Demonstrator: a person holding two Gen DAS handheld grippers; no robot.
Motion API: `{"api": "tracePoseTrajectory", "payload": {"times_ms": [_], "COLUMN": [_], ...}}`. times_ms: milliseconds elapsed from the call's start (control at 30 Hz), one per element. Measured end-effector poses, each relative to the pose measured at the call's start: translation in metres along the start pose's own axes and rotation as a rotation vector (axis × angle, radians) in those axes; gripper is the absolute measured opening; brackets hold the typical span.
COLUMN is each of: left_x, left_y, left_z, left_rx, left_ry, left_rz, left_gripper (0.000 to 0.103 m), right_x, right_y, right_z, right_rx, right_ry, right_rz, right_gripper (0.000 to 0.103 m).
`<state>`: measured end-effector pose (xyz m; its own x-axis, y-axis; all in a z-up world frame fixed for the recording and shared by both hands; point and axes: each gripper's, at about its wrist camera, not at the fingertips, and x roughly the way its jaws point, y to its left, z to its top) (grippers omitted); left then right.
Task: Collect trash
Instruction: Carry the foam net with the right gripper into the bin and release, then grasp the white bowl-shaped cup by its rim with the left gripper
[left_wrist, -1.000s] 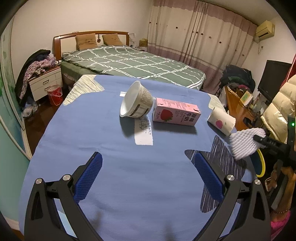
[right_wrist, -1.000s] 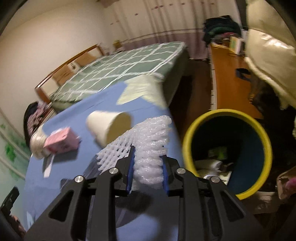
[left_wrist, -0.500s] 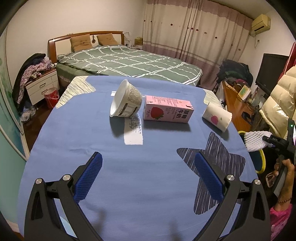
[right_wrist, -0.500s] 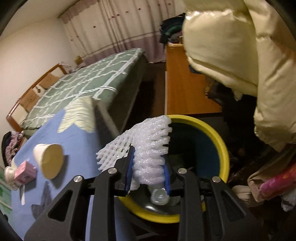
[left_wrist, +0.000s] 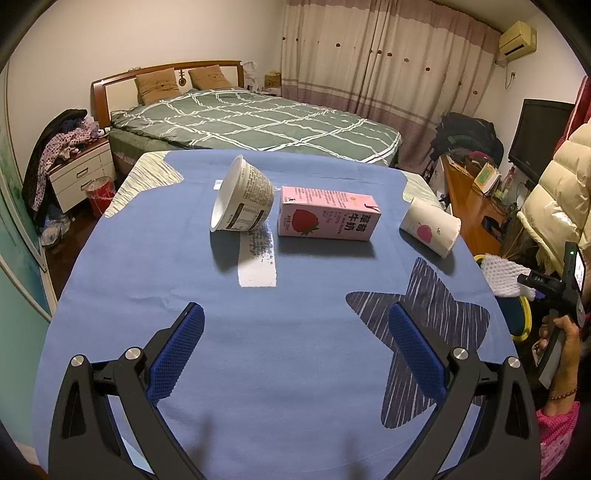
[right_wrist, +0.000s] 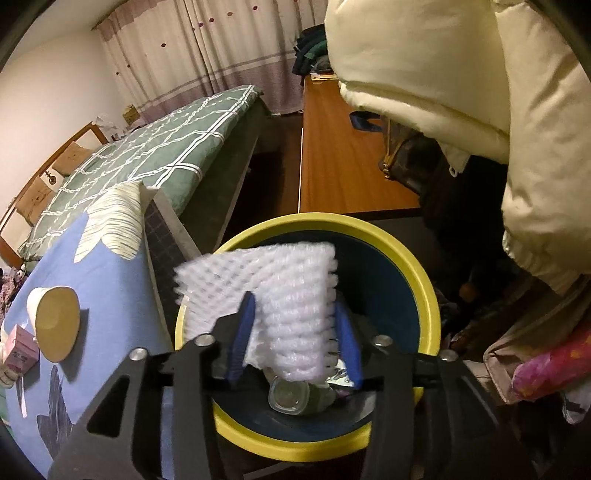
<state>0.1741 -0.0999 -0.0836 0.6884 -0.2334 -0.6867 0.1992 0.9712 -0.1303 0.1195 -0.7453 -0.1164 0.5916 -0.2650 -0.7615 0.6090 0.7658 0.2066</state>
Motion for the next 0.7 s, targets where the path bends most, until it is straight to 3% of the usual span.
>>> {"api": "tracePoseTrajectory", "payload": {"times_ms": [200,700], "left_x": [0.001,0.032], "left_y": [0.001,0.021], "left_z": [-0.001,0.015], "left_rx": [-0.002,-0.027], "left_ry": [0.002,0.011], "left_rz": [0.002,0.042], "left_gripper": [0.098,0.098], "right_x": [-0.001,0.000], "right_y": [-0.001,0.001], "right_z": [0.000,-0.005], "right_rx": [-0.003,-0.003], "right_ry": [-0.004,0.004], "right_rz": [-0.011,0.010], "right_gripper": [0.050,0.051]}}
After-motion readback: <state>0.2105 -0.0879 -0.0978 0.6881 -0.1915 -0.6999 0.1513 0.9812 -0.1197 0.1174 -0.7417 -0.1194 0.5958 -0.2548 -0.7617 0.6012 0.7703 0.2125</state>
